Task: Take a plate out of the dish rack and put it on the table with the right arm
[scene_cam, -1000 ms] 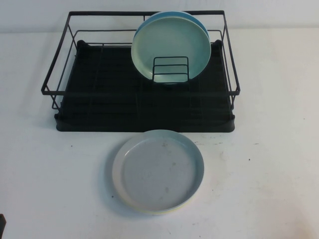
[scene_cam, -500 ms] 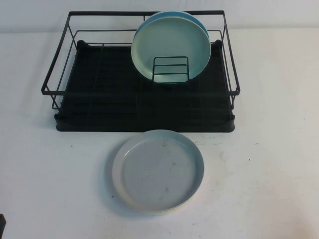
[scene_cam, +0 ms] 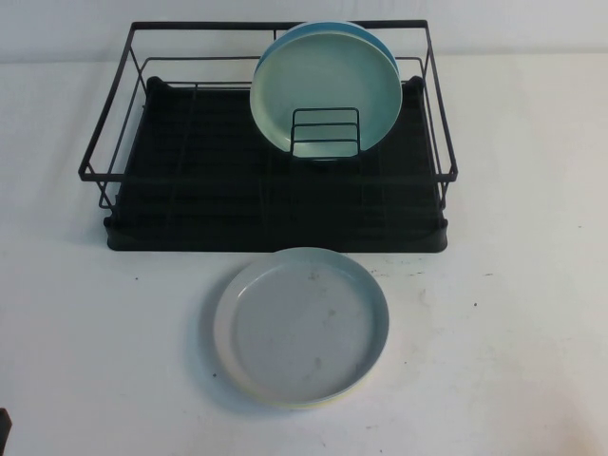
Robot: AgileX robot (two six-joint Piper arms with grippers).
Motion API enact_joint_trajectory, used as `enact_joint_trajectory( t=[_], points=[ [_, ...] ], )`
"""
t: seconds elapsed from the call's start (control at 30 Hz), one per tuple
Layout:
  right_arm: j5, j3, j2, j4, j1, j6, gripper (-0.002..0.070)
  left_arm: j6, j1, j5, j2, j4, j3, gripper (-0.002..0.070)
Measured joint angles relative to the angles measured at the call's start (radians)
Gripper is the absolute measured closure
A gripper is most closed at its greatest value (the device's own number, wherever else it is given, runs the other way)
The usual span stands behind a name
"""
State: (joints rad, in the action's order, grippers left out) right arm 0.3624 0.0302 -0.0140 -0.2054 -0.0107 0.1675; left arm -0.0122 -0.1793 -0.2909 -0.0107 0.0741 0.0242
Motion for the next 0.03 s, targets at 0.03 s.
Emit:
enact_joint_trajectory(
  t=[0.03],
  points=[
    [0.000, 0.000, 0.000, 0.000, 0.000, 0.000, 0.0694, 0.000, 0.000, 0.000, 0.000, 0.000, 0.000, 0.0679]
  ],
)
